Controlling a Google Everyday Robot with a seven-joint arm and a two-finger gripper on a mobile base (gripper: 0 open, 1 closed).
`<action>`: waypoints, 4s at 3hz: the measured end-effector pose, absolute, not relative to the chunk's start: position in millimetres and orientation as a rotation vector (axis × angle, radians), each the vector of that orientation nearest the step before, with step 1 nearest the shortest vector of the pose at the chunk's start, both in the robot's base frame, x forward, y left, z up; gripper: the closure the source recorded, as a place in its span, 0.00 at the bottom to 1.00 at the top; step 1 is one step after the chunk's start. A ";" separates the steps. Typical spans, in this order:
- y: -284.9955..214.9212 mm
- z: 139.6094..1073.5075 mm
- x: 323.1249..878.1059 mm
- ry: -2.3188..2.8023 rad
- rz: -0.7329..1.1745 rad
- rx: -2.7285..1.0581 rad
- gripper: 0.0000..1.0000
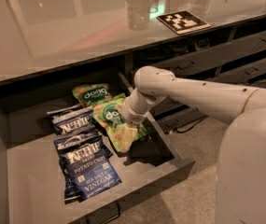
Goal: Pick green rice chip bag from top drawer and place on counter
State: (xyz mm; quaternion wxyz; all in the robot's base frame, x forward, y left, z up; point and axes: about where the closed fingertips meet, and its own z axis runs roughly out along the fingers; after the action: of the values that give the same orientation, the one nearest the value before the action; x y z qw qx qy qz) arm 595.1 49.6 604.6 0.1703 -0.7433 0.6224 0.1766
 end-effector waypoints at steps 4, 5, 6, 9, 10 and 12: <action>47.4 601.4 594.3 1.785 0.485 -2.123 0.65; 47.4 601.4 594.3 1.785 0.485 -2.123 0.88; 47.4 606.6 594.2 1.785 0.485 -2.123 1.00; -26.6 715.0 563.9 1.769 0.357 -1.976 1.00; -36.7 750.1 561.1 1.713 0.305 -1.959 1.00; -35.2 848.4 546.6 1.412 0.313 -1.974 1.00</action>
Offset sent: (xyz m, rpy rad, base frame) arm -0.0013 -0.0102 -0.0228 -0.0739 -0.0047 -0.0139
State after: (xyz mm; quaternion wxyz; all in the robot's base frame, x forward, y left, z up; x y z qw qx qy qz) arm 546.6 -35.2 848.4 0.3403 -0.7586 0.5425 0.1203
